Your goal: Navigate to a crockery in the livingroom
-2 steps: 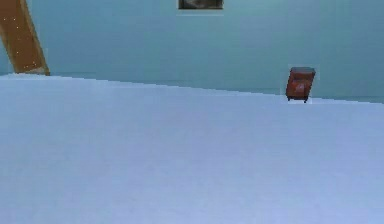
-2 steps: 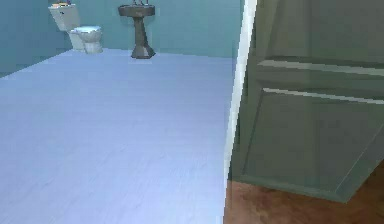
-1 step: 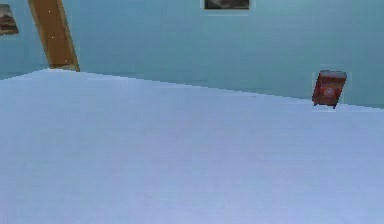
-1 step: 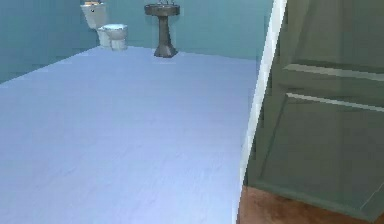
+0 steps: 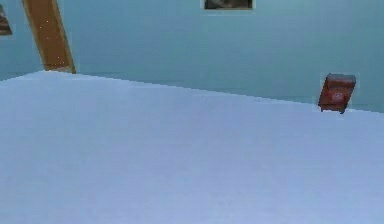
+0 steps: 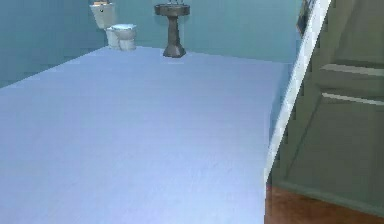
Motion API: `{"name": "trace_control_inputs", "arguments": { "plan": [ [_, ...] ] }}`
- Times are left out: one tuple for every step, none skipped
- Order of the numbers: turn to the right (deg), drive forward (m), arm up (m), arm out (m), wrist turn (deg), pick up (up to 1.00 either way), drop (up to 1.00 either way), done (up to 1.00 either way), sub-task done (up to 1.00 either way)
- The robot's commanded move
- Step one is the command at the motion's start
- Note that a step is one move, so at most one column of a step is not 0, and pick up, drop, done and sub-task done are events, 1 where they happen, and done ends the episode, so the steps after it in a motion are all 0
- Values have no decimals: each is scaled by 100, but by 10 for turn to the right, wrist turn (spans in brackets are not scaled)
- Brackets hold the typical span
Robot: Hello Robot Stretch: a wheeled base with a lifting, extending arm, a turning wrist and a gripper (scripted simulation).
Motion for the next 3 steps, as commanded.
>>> {"name": "trace_control_inputs", "arguments": {
  "plan": [
    [-210, 0, 0, 0, 0, 0, 0, 0, 0],
    [0, 35, 0, 0, 0, 0, 0, 0, 0],
    [-150, 0, 0, 0, 0, 0, 0, 0, 0]
  ]
}}
